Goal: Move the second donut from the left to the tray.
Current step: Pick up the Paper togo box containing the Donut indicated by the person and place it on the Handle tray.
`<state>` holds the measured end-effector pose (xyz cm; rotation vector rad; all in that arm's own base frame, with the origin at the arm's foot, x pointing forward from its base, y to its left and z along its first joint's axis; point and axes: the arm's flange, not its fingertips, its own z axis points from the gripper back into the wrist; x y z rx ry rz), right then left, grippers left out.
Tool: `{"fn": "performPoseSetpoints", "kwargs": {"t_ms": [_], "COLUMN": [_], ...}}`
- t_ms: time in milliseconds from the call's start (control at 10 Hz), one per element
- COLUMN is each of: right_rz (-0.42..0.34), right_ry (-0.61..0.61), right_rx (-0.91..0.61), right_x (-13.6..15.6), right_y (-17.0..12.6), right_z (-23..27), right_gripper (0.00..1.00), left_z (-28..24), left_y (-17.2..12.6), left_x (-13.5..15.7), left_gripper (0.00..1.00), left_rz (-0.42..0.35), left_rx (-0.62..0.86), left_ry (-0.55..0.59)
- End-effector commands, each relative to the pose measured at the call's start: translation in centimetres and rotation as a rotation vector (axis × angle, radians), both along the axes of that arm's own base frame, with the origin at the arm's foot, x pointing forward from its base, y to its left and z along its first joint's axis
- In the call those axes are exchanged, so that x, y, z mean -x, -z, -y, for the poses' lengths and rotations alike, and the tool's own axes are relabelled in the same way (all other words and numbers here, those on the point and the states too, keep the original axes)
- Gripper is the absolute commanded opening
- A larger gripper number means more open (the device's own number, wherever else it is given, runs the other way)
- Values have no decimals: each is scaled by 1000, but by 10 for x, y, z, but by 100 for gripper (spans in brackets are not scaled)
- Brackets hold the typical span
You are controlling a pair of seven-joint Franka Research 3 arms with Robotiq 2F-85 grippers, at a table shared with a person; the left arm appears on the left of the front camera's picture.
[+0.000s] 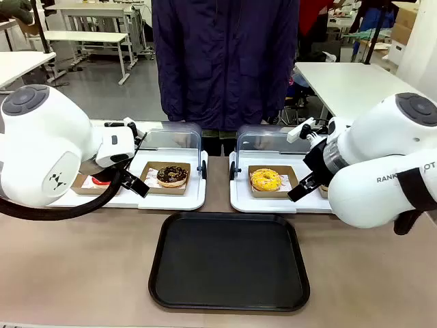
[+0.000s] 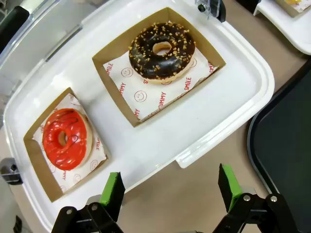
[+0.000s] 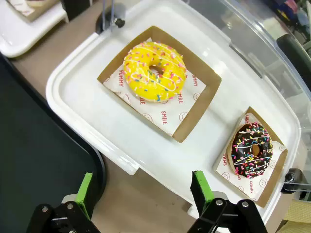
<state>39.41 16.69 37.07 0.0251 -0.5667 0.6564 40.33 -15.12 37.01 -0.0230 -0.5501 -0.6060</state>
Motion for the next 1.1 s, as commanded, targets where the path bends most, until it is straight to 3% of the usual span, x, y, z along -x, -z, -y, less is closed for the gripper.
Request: {"fn": "performPoseSetpoints", "kwargs": {"t_ms": [0,900,1000], "right_rz": [0,0,35], "right_ry": [0,0,26], "right_rx": [0,1,-6], "right_x": [0,0,-18], "right_y": [0,0,-35], "right_z": [0,0,8], "right_gripper": [100,100,100], "left_z": [0,0,-2], "left_y": [0,0,-26], "left_x": [0,0,-15], "left_gripper": [100,100,100], "left_rz": [0,0,17], "left_rx": [0,0,57], "left_ry": [0,0,25]}}
